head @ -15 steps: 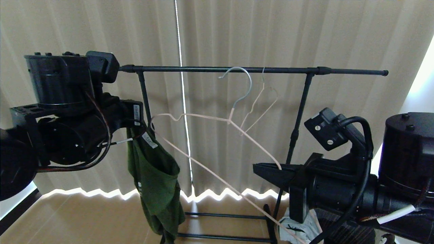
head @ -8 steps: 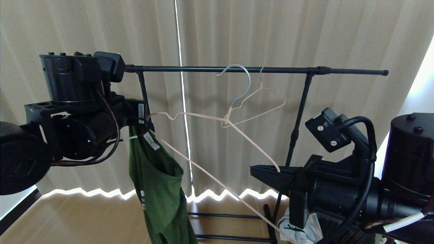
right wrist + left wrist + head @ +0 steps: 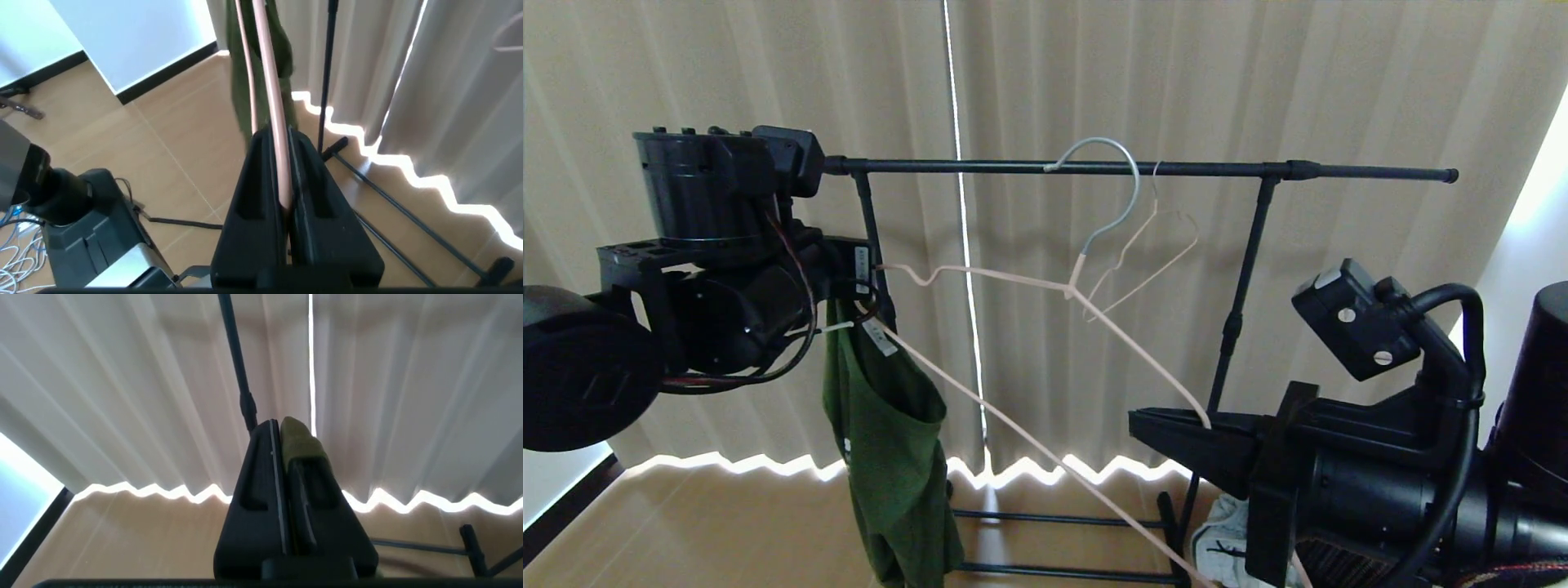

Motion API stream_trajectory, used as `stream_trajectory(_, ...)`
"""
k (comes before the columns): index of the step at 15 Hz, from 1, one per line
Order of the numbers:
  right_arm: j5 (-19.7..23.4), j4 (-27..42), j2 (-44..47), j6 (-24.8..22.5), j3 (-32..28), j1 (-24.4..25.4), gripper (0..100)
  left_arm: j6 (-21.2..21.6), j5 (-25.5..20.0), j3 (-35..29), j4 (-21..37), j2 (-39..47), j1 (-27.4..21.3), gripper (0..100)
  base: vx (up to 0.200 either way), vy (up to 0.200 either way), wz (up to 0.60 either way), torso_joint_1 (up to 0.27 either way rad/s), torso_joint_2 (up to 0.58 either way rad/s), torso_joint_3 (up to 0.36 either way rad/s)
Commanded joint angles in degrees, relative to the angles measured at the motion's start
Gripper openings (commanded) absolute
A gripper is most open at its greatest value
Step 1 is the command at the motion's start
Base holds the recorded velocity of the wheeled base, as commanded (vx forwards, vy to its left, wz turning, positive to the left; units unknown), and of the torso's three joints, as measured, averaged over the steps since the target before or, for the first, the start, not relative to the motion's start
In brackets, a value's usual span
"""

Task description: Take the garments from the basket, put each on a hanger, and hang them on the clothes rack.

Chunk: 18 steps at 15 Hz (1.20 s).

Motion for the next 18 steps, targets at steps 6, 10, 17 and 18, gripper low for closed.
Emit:
stream_trajectory(6, -0.3, 0.0, 6.9, -0.2, -6.5, 0.1, 0, -0.1, 0.0, 1.8, 0.0, -2.6, -0.2, 0, 0.000, 0.000, 0.00, 0.000, 0.00, 0.000)
stream_trajectory(10, -0.5, 0.0, 13.4, -0.3, -12.8, -1.7, 0, -0.2, -0.1, 3.6, 0.0, -4.3, -0.4, 0, 0.000, 0.000, 0.00, 0.000, 0.00, 0.000)
stream_trajectory(17, -0.4, 0.2, 22.3, -0.4, -20.6, -1.7, 0, 0.1, -0.8, 6.1, 0.1, -10.9, -7.6, 0, 0.000, 0.000, 0.00, 0.000, 0.00, 0.000)
stream_trajectory(18, -0.3, 0.2, 22.7, -0.4, -20.6, -1.7, 0, 0.4, -0.9, 6.6, 0.1, -11.6, -8.7, 0, 0.000, 0.000, 0.00, 0.000, 0.00, 0.000)
